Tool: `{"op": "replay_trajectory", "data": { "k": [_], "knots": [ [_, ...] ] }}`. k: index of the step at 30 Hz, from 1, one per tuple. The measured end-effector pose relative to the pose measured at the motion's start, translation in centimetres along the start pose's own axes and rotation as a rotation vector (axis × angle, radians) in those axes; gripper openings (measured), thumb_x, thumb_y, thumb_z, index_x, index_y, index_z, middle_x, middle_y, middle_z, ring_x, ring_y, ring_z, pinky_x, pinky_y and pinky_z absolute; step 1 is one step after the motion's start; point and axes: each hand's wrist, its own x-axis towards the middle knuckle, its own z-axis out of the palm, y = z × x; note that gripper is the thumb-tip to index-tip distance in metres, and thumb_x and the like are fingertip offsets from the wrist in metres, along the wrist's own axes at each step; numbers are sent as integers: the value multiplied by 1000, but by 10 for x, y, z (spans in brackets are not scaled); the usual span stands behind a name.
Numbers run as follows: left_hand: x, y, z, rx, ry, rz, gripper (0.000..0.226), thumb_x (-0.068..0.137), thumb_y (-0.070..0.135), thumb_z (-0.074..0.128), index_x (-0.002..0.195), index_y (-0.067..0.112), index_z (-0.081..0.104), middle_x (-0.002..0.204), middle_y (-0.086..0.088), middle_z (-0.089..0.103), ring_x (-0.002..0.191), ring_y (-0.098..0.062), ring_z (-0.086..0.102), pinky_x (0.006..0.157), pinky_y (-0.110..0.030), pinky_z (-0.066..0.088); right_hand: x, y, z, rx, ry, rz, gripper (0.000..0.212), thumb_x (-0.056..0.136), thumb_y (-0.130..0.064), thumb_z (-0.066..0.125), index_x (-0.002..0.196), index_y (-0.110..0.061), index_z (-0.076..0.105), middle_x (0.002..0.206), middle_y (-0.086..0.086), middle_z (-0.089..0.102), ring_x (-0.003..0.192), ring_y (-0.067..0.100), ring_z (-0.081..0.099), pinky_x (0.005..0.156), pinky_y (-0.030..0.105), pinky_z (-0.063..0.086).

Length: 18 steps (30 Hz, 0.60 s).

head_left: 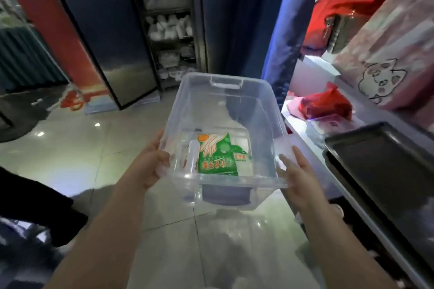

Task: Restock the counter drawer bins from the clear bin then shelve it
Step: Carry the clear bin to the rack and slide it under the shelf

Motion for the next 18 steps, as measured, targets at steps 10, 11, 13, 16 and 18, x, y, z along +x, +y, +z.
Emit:
{"op": "replay_trajectory", "data": {
  "k": [10,11,13,16,18],
  "knots": [
    [177,-48,-29,17,-220,-186,89,51,-10,41,120,42,62,121,15,65,108,-12,65,72,-23,56,56,56,17,52,334,-38,75,80,18,41,142,-25,41,136,7,56,94,21,59,75,30,46],
    [192,-53,-29,27,-220,-219,93,50,-11,42,127,40,57,127,13,61,112,-14,63,72,-23,55,64,60,18,67,338,-43,77,78,21,39,142,-22,42,138,10,53,95,22,59,73,29,46],
    [218,-60,-28,48,-225,-292,101,51,-15,41,139,36,45,138,9,51,113,-18,61,73,-23,54,77,67,20,99,355,-45,81,73,25,35,142,-16,42,142,16,48,103,28,56,74,32,45],
    [254,-67,-29,98,-238,-383,103,61,-25,30,143,36,37,143,9,44,116,-24,57,75,-27,51,92,76,28,138,431,-26,72,77,24,36,139,-11,45,141,20,46,102,29,50,74,32,40],
    [281,-68,-31,128,-254,-420,101,63,-27,28,140,36,41,139,9,47,112,-20,59,76,-28,51,102,84,36,159,461,-11,69,80,23,36,137,-14,48,134,17,52,103,31,47,75,35,36]
  ]
}}
